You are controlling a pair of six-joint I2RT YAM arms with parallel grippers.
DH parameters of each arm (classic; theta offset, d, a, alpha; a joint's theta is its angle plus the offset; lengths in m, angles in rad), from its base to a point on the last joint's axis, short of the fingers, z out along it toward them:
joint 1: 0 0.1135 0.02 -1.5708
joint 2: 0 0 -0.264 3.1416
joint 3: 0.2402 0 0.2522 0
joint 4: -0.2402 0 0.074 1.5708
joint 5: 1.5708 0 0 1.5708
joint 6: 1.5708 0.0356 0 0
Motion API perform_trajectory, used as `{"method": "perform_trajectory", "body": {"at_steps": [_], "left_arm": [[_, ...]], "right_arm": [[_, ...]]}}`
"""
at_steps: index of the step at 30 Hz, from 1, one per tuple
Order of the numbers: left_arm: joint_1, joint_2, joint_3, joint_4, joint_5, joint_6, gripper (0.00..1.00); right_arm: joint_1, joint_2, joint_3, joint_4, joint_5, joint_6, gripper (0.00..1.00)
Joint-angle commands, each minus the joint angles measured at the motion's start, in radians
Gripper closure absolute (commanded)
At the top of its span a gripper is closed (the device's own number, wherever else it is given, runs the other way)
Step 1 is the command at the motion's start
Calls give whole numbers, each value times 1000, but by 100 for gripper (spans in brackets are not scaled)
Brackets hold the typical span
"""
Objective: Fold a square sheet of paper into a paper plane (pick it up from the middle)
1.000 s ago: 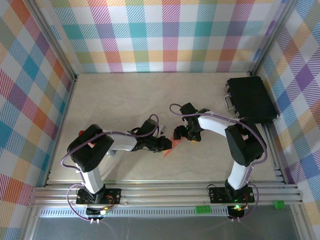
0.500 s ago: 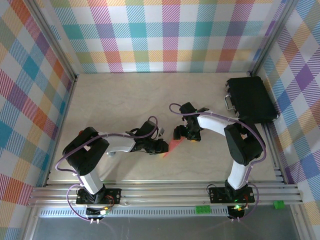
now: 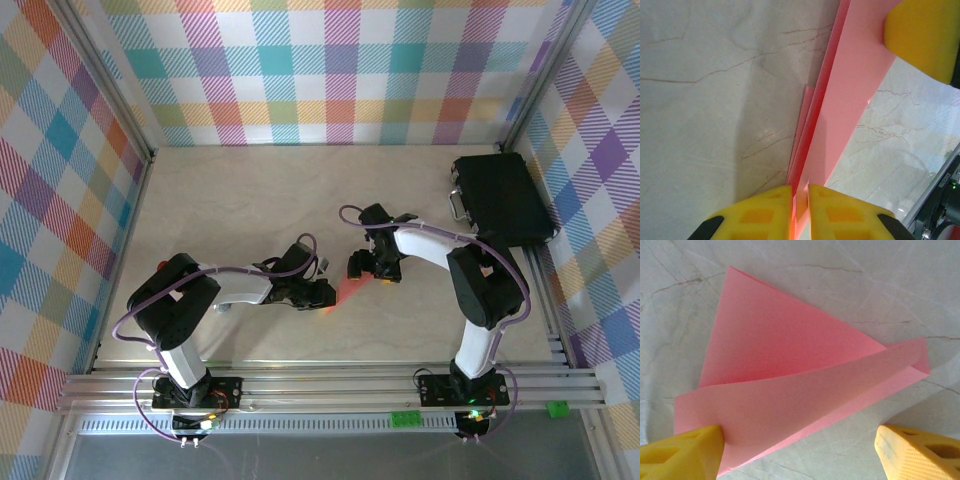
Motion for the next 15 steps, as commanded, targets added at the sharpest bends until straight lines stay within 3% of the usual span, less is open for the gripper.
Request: {"method": "perform_trajectory", "body": {"at_steps": [1,15], "left_arm": [[-12,30,18,-59,-26,12,84],[-12,38,14,-60,-46,7,85]], "right_arm": [[7,22,-51,104,-33,-11,19],[-11,-390,-223,144,-101,46,16]]}}
